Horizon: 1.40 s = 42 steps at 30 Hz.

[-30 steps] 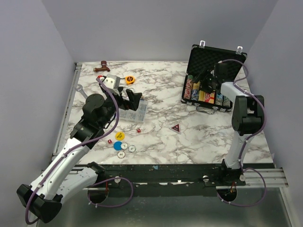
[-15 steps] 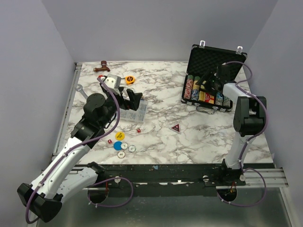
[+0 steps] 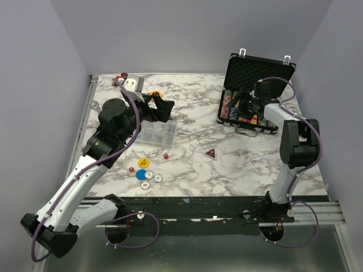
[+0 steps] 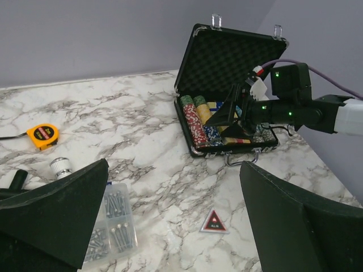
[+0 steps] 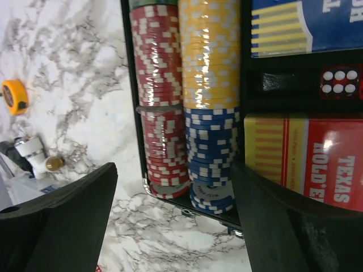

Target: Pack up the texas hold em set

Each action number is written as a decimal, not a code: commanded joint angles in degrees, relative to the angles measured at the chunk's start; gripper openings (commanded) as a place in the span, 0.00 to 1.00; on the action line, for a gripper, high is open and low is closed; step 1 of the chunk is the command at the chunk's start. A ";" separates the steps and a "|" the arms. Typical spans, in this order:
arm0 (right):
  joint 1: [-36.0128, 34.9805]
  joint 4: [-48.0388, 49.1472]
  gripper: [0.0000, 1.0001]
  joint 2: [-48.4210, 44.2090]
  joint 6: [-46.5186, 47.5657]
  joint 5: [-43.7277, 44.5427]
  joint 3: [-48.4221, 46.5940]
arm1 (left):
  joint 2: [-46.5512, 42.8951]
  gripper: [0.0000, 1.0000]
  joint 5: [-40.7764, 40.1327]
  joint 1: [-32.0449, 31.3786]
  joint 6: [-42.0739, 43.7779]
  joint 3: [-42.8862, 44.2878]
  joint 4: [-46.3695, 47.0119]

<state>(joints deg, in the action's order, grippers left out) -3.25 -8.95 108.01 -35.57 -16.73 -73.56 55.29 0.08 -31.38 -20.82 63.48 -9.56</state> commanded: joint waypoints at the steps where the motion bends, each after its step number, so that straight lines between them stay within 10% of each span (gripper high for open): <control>1: 0.56 -6.23 0.85 1.59 -0.99 10.64 -0.01 | -0.18 0.99 0.43 -0.25 1.03 0.82 -2.35; 11: 0.52 -5.88 0.86 -8.15 -0.16 4.79 0.84 | -3.59 0.99 -3.31 -0.44 4.88 -4.48 -2.31; 20: 2.05 -37.45 1.00 -14.87 -11.49 44.85 4.81 | -3.17 0.99 -3.01 -3.11 7.02 -3.79 -3.57; 28: 8.84 -35.32 1.00 -19.52 -15.04 34.03 21.82 | -3.09 0.99 -3.72 -6.16 8.39 -3.55 -3.96; 42: 9.02 -33.00 0.83 -16.95 -16.25 31.74 24.42 | -2.55 0.99 -5.83 -7.56 10.01 -3.66 -4.00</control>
<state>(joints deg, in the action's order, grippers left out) 5.96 -42.17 90.59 -50.78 14.57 -51.44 52.42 -3.38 -38.70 -11.99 59.55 -12.99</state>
